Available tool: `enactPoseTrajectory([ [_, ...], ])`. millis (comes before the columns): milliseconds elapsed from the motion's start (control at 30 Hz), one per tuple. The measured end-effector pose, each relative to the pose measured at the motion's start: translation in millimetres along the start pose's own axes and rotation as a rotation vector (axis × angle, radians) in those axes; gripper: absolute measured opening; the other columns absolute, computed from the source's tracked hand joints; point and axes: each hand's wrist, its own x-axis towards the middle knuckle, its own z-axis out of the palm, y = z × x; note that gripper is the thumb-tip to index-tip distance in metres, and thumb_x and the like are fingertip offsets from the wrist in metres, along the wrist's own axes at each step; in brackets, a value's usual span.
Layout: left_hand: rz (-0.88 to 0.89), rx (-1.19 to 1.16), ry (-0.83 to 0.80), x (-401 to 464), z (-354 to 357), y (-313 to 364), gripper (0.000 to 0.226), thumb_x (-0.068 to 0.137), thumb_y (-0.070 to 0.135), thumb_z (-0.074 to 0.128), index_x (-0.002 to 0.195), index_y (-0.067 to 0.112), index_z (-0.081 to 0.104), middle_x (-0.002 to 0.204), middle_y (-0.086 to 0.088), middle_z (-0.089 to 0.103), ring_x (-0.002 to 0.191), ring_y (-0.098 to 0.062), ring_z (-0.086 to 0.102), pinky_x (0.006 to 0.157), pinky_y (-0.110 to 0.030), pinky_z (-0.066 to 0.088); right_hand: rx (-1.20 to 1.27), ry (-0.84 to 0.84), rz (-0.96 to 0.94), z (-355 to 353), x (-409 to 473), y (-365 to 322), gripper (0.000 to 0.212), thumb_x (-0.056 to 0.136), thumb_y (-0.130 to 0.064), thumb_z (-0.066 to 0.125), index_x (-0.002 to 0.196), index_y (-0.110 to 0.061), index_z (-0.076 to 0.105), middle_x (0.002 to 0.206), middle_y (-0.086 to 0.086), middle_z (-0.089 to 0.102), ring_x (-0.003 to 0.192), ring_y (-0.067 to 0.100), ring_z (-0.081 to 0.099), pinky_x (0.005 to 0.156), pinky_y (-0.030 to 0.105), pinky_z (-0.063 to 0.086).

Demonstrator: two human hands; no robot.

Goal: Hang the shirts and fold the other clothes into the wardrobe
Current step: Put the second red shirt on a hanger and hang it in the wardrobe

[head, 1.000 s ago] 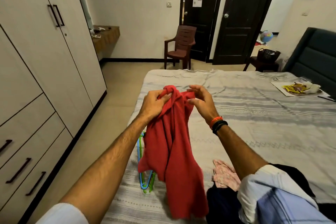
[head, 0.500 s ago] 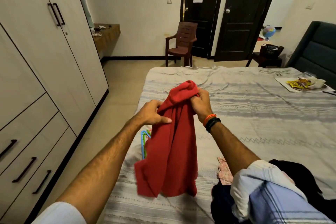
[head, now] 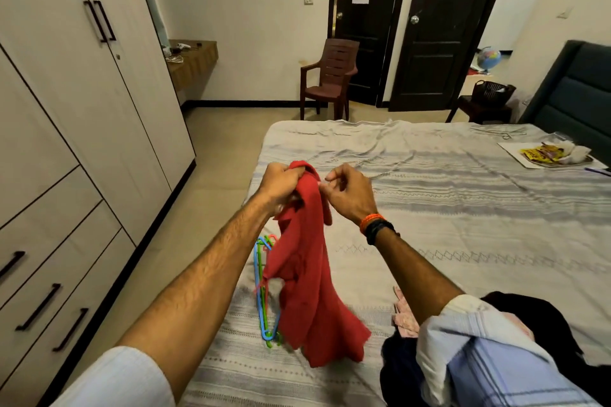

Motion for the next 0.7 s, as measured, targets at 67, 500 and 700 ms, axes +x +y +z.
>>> enactPoseTrajectory([
  [67,-0.042,-0.168,0.005,-1.4,6.2,9.9,0.023,0.095,0.0,0.053,0.073,0.002,0.056,0.067,-0.01,0.054,0.047,-0.01,0.058,0.041,-0.022,0.051,0.181,-0.106,0.046,-1.0,-0.5,-2.3,0.029,0.091,-0.037,0.067,0.075,-0.015,0.057,0.064,0.002,0.063,0.056,0.014,0.061,0.056,0.03,0.048],
  [500,0.045,-0.423,0.039,1.5,-5.0,8.6,0.032,0.084,0.004,0.074,0.108,0.004,0.052,0.081,-0.005,0.069,0.074,-0.013,0.066,0.069,-0.027,0.06,0.254,-0.173,0.001,-1.5,17.3,3.5,0.028,0.082,-0.051,0.066,0.081,-0.023,0.07,0.075,0.0,0.068,0.068,0.018,0.059,0.068,0.045,0.05],
  [700,0.382,0.319,-0.17,3.8,-15.9,-11.4,0.071,0.054,0.009,0.092,0.118,0.016,0.063,0.117,0.0,0.067,0.11,-0.013,0.063,0.093,-0.03,0.054,0.386,-0.273,-0.019,-6.4,25.2,-11.2,0.045,0.093,-0.039,0.061,0.095,0.005,0.068,0.083,0.015,0.064,0.078,0.022,0.054,0.074,0.042,0.045],
])
